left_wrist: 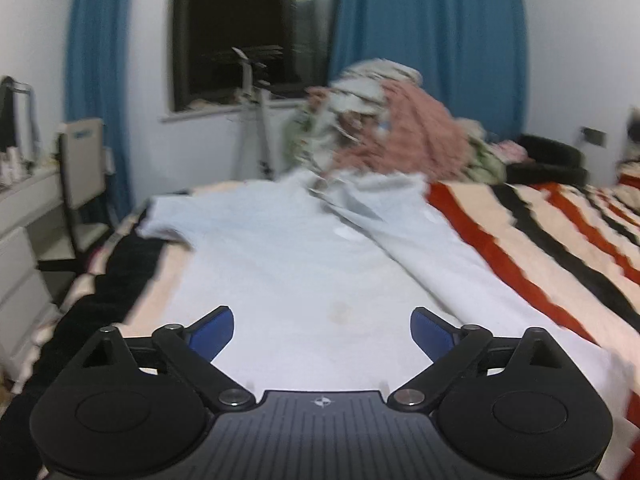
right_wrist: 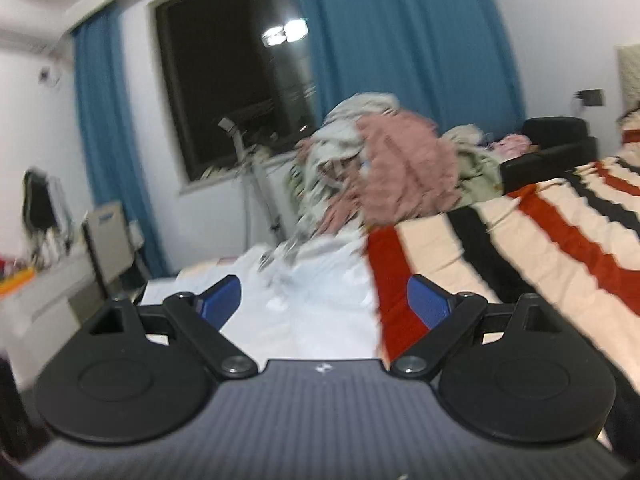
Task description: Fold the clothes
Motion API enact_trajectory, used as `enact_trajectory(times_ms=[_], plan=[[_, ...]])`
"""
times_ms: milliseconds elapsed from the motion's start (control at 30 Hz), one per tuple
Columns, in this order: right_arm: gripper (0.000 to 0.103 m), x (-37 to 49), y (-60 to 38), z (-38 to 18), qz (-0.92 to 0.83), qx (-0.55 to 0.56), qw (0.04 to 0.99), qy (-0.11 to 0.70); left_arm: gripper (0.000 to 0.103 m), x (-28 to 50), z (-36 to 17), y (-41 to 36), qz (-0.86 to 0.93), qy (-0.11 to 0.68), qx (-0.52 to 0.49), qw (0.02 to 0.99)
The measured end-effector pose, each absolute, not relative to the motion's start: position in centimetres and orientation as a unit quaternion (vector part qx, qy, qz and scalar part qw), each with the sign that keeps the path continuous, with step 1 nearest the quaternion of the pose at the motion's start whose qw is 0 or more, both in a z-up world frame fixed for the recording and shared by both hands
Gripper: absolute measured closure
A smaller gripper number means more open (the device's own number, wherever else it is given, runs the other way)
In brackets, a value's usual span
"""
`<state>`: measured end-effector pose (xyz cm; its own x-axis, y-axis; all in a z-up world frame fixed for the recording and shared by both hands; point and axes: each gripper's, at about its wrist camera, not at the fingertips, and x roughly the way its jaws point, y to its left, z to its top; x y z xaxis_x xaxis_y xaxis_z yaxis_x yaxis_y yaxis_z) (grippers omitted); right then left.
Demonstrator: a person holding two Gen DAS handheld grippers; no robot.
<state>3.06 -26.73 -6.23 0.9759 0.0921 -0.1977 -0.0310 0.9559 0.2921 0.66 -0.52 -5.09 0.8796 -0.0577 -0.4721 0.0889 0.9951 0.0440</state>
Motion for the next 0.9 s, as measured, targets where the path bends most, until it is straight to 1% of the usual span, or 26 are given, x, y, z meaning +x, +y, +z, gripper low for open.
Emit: enact_trajectory(times_ms=[67,167,267,467,633,667,700,767,833,900], plan=[[0.011,2.7,-29.1,-5.5,0.014,0.160,0.983,0.088,0.013,0.4,-5.5,-1.7,-0.068,0.255,0.033,0.964],[0.011,2.4,-32.5,-5.2,-0.013,0.187,0.980,0.071,0.022,0.4,-6.3,-5.4,-0.127,0.270,0.050,0.953],[0.011,2.1,-35.3,-5.6,-0.028,0.216,0.974,0.055,0.034,0.3,-7.2,-9.8,-0.210,0.275,0.050,0.937],[0.011,1.9,-39.1,-6.6,-0.064,0.263,0.962,0.039,0.041,1.0,-9.7,-18.8,-0.339,0.287,0.035,0.895],[0.011,1.3,-40.2,-7.2,-0.067,0.275,0.958,0.036,0.063,1.5,-13.6,-24.4,-0.372,0.322,0.045,0.869],[0.011,1.3,-40.3,-7.3,-0.069,0.275,0.958,0.035,0.070,1.5,-14.4,-25.0,-0.366,0.328,0.053,0.869],[0.011,1.3,-40.3,-7.4,-0.070,0.274,0.958,0.034,0.082,1.6,-14.7,-25.1,-0.360,0.327,0.057,0.872],[0.011,1.8,-40.2,-7.7,-0.071,0.267,0.960,0.039,0.097,1.9,-15.5,-25.2,-0.349,0.327,0.063,0.876],[0.011,2.3,-40.0,-8.1,-0.073,0.257,0.963,0.049,0.100,1.8,-15.2,-24.4,-0.346,0.323,0.060,0.879],[0.011,2.7,-39.8,-8.4,-0.070,0.253,0.963,0.059,0.101,1.0,-13.2,-22.4,-0.341,0.309,0.053,0.886]])
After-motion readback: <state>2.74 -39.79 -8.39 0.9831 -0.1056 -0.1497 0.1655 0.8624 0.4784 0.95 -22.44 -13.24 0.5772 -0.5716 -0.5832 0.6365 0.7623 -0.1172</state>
